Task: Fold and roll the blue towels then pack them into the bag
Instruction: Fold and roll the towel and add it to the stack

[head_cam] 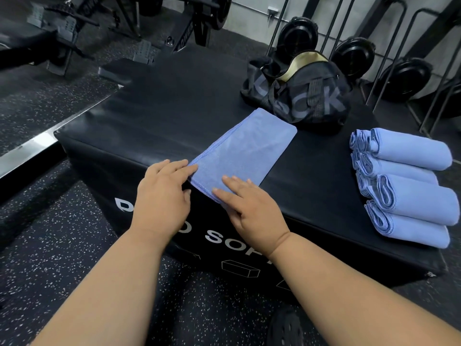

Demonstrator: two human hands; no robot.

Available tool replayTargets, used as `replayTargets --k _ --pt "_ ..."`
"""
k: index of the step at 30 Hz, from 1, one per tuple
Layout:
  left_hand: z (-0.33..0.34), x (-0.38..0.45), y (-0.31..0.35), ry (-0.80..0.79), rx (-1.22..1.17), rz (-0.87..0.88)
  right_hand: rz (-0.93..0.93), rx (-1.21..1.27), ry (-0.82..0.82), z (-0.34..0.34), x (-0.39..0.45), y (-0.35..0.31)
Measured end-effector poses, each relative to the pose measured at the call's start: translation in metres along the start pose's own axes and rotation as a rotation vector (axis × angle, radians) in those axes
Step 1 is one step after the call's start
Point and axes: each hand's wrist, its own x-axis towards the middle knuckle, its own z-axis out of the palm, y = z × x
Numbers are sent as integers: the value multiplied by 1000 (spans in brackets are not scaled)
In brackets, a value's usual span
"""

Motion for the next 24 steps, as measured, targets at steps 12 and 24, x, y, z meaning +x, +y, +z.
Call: replayTargets --k 12,24 --pt "-12 -11 16 -63 -225 161 532 504 52 -66 -22 -7" --pt "-16 -12 42 -244 -523 22 644 646 104 -86 -31 -2"
